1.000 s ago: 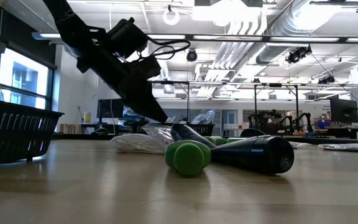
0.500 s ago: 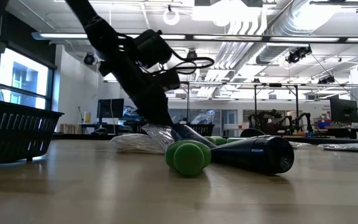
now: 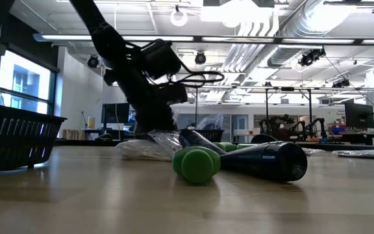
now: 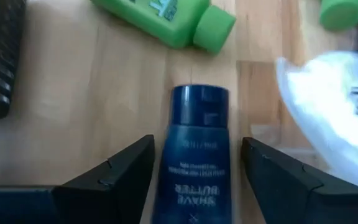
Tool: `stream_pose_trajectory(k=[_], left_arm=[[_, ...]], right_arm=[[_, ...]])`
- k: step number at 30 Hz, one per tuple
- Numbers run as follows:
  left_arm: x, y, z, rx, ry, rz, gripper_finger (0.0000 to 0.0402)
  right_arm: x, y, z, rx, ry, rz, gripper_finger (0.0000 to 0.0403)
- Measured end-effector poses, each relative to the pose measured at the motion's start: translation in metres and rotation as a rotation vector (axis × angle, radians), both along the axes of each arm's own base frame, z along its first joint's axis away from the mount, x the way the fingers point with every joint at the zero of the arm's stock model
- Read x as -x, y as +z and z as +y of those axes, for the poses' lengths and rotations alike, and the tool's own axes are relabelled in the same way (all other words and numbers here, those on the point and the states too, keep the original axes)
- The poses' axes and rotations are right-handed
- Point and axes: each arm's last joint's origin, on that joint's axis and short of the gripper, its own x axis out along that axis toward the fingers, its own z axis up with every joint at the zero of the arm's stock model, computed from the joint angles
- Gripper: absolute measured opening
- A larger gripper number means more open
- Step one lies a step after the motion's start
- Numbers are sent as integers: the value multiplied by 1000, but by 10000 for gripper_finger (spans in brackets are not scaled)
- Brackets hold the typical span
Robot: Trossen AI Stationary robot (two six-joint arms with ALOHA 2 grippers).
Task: Pick & Place Travel size toiletries
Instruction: Put the dark blue shave cream into the bottom left basket
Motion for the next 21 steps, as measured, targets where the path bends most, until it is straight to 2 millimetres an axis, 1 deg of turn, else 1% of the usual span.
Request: stream_pose_trajectory(k=[9, 16, 18, 21], left_arm=[[-5, -1, 1, 5, 13, -55, 237], [-5, -1, 1, 5, 14, -51, 236], [-5, -1, 1, 5, 14, -51, 229], [-5, -1, 1, 5, 15, -50, 202]], right_arm=[[0, 0, 0, 0, -11, 0, 3], [0, 0, 0, 1, -14, 0, 3], [0, 0, -1, 4, -14, 2, 3], [0, 0, -1, 5, -14, 3, 3]])
